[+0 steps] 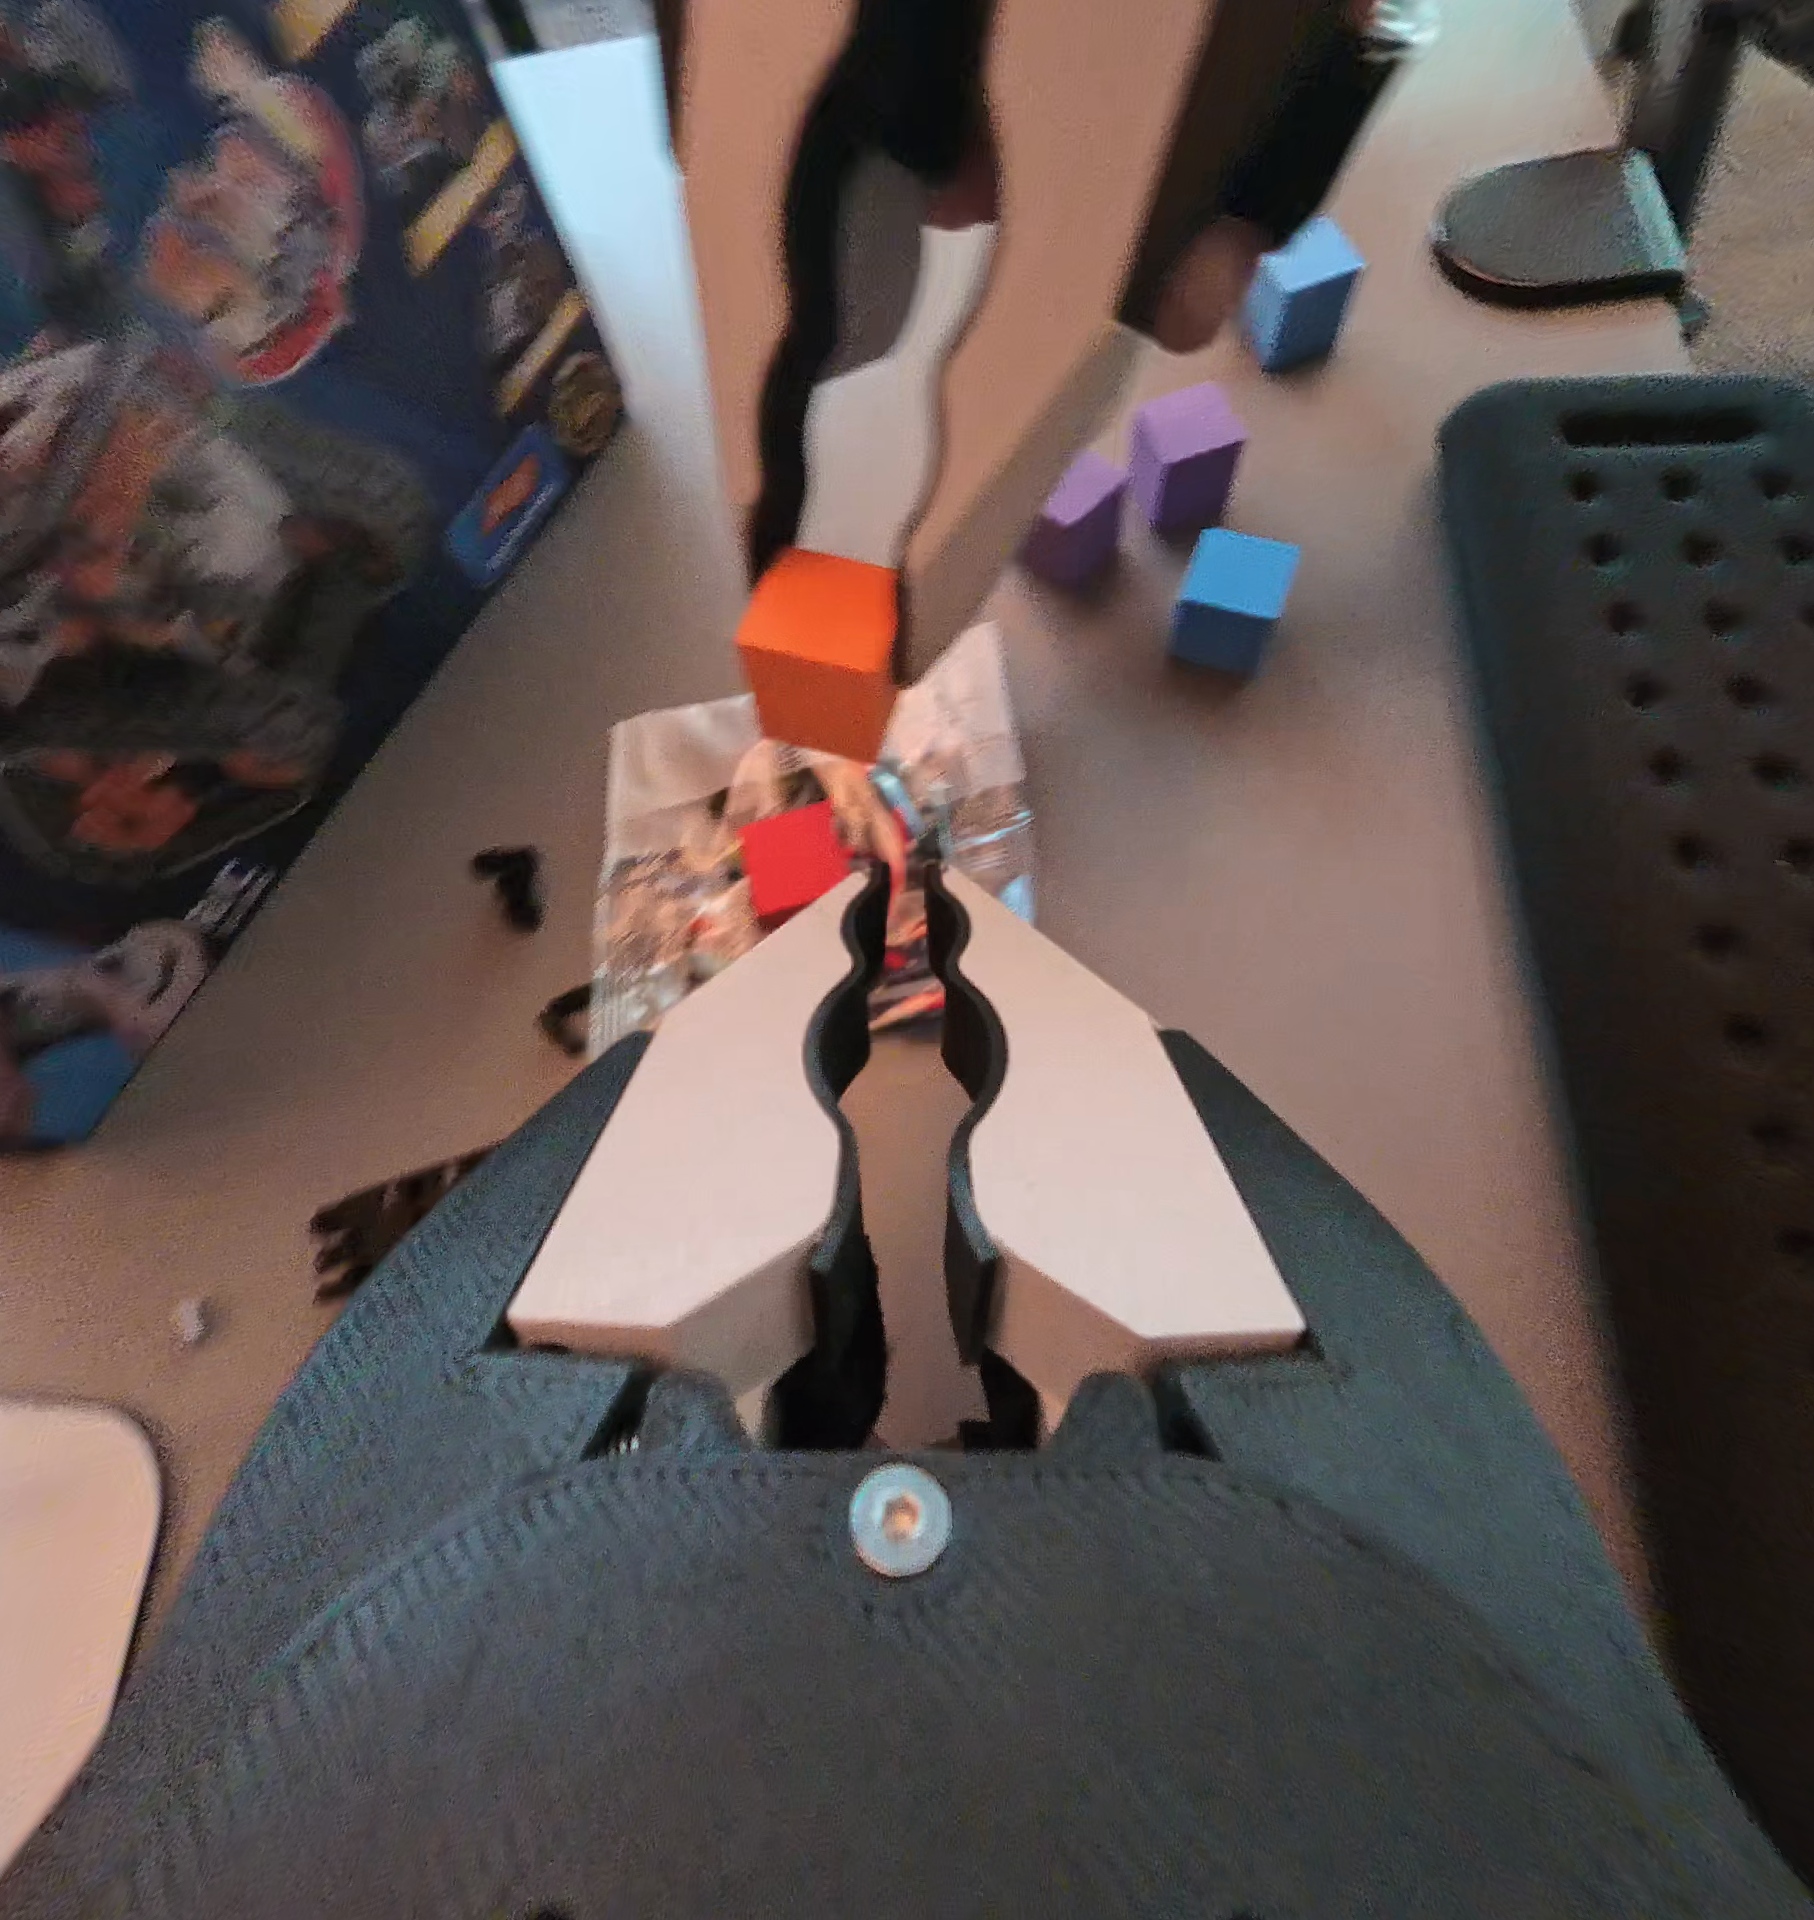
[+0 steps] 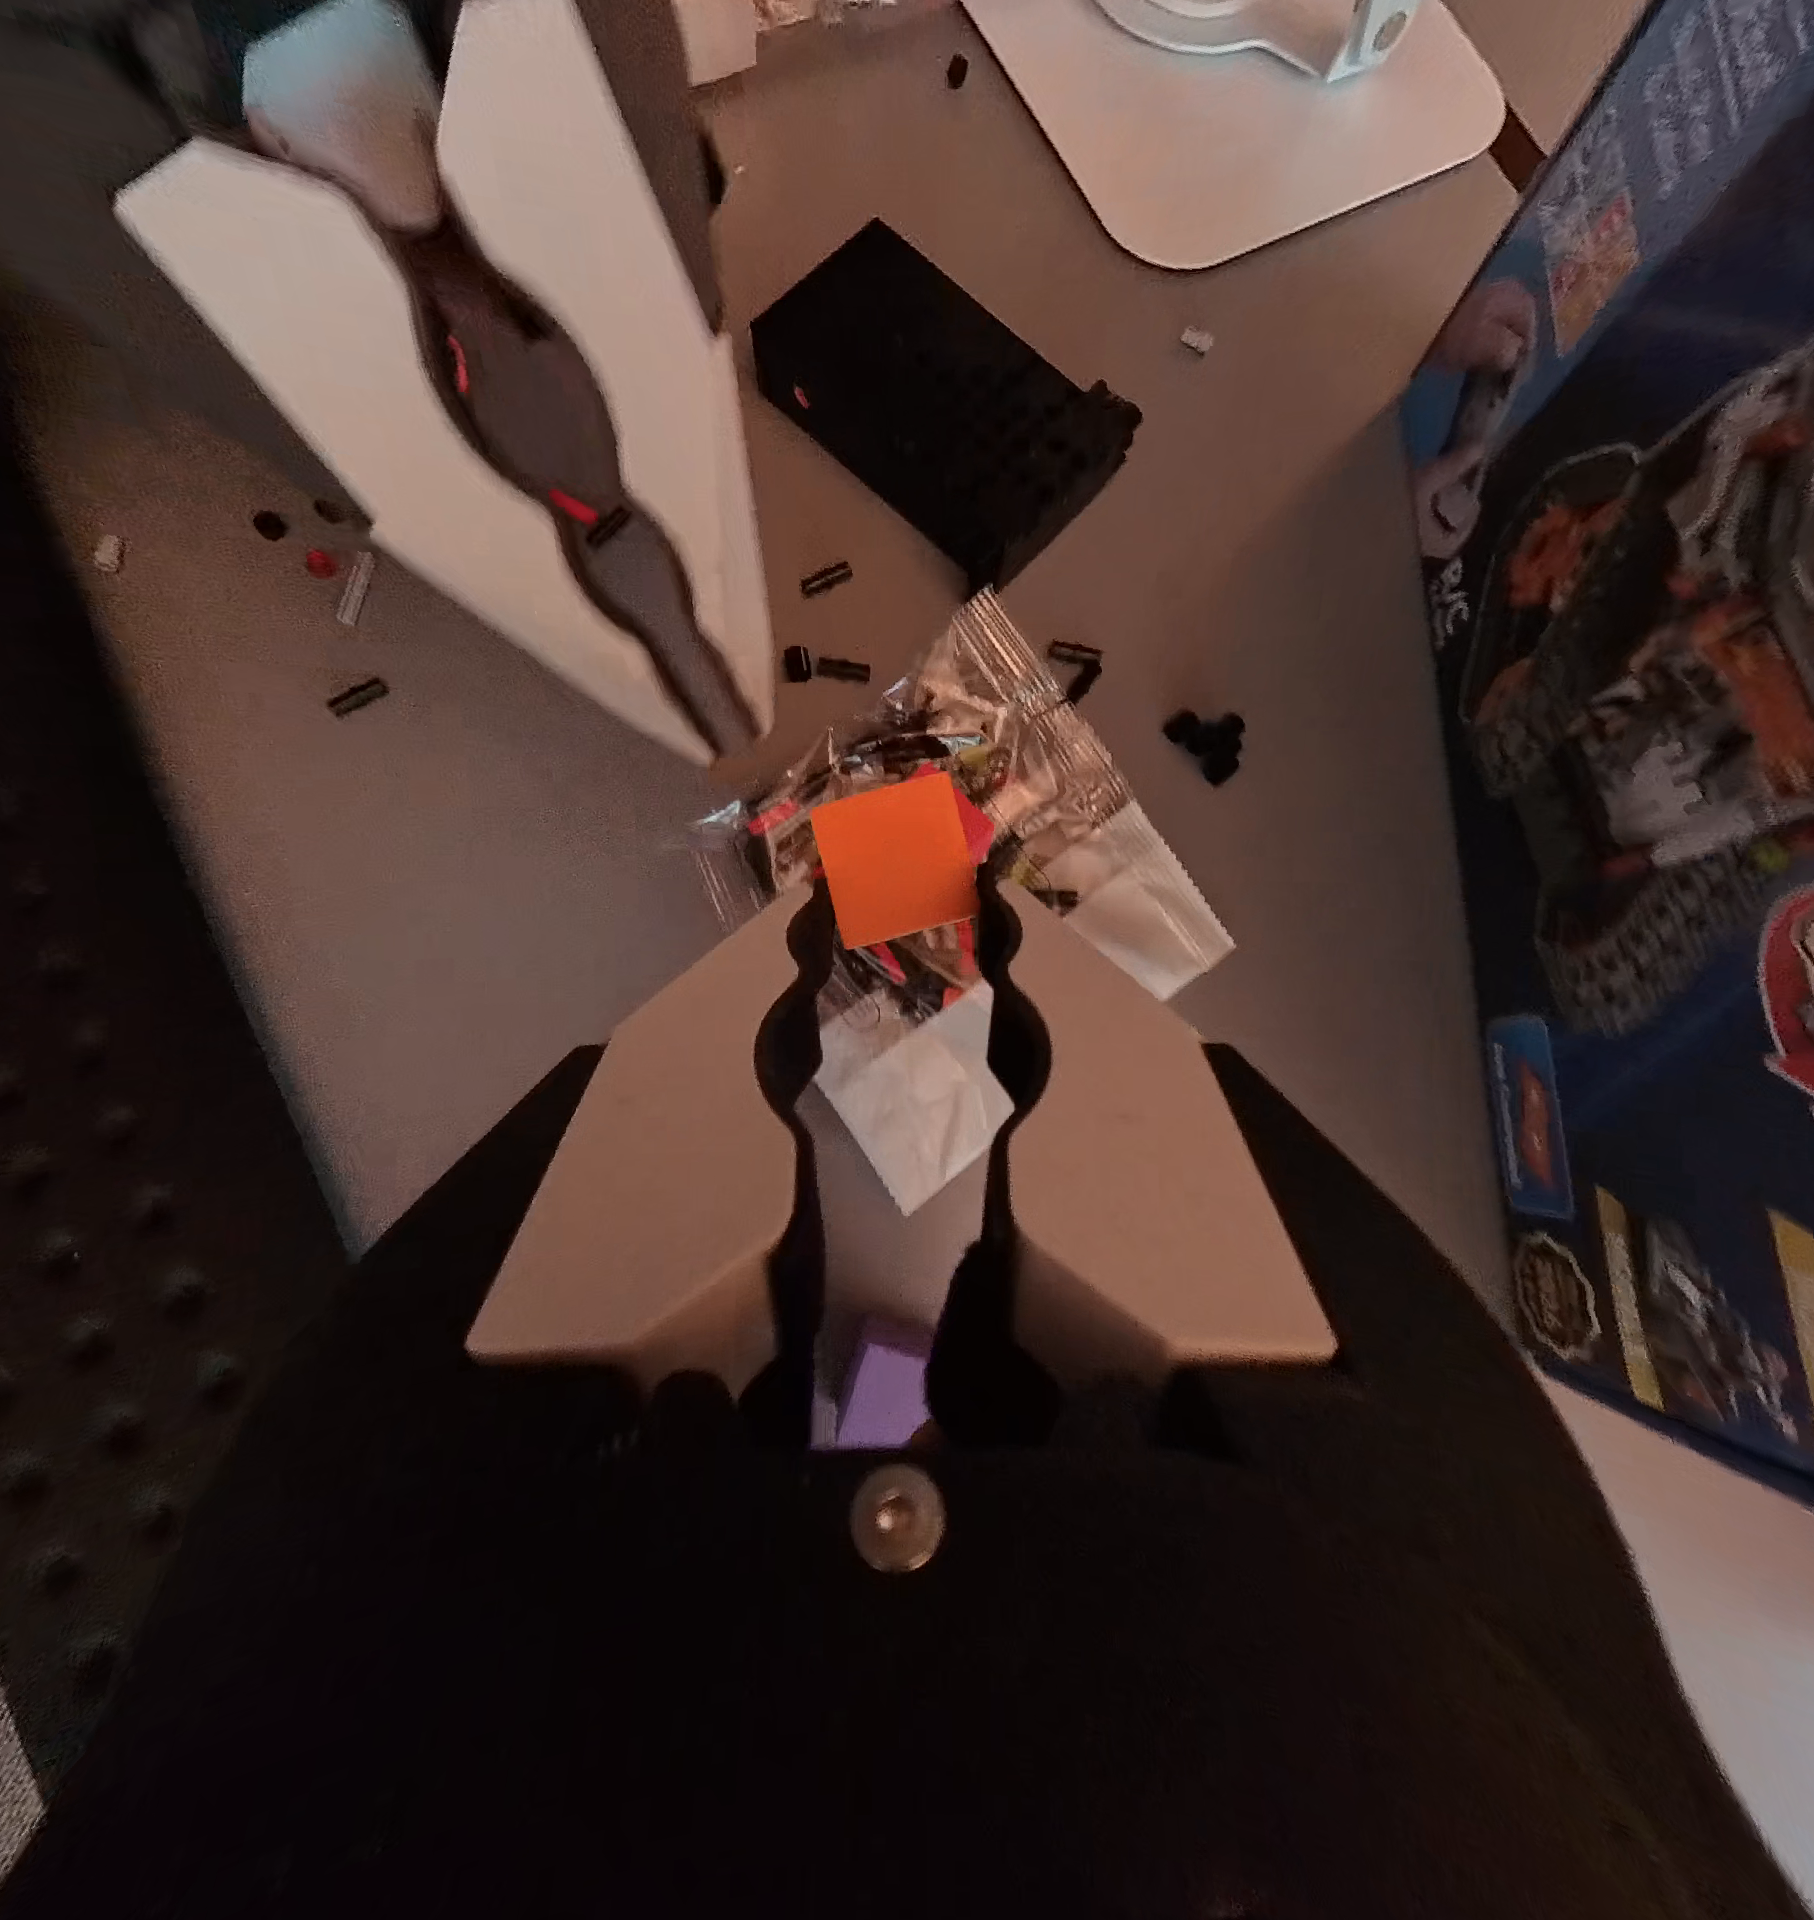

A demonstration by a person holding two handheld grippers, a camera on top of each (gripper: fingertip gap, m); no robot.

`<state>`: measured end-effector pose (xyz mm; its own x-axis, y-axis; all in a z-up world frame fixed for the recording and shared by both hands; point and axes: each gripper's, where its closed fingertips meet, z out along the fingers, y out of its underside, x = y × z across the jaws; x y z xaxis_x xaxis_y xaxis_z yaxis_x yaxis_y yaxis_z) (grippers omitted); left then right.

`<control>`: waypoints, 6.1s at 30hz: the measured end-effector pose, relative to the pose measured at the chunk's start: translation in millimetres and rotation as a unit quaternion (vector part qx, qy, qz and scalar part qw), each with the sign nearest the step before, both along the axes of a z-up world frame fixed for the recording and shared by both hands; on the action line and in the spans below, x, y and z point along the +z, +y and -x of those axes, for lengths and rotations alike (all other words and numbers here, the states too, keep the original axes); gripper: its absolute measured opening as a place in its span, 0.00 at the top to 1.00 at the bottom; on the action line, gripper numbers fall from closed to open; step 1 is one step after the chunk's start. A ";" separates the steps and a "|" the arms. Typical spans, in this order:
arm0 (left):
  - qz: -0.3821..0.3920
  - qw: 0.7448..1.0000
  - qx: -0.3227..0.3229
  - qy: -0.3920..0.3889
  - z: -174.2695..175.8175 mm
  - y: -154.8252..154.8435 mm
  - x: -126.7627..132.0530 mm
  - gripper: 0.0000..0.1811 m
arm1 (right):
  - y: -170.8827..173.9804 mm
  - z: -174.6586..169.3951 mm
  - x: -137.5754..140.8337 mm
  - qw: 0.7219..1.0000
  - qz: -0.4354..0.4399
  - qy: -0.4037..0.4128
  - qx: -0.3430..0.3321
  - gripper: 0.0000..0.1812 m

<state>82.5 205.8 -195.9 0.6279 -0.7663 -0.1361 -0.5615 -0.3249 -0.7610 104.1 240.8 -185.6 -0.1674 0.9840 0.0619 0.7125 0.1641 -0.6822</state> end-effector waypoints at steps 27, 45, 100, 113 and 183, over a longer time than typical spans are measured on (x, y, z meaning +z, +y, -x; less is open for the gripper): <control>-0.024 0.993 0.114 0.006 52.4 28.0 0.8 0.95 | -12.1 -58.0 -33.9 0.991 -0.029 -0.131 -0.009 0.73; -0.090 0.982 0.166 -0.025 72.1 36.8 35.8 0.96 | -13.7 -18.8 4.0 0.996 -0.042 -0.074 0.008 0.85; -0.096 0.977 0.189 -0.034 84.1 39.9 38.1 0.96 | 21.2 -41.2 -1.9 0.986 -0.077 -0.131 -0.073 0.75; -0.107 0.972 0.205 -0.045 90.2 41.9 44.6 0.96 | 32.7 -104.7 -67.8 0.969 -0.023 -0.207 -0.129 0.86; -0.101 0.973 0.202 -0.040 88.8 43.2 40.1 0.96 | 11.6 -144.5 -77.8 0.940 -0.053 -0.299 -0.157 0.77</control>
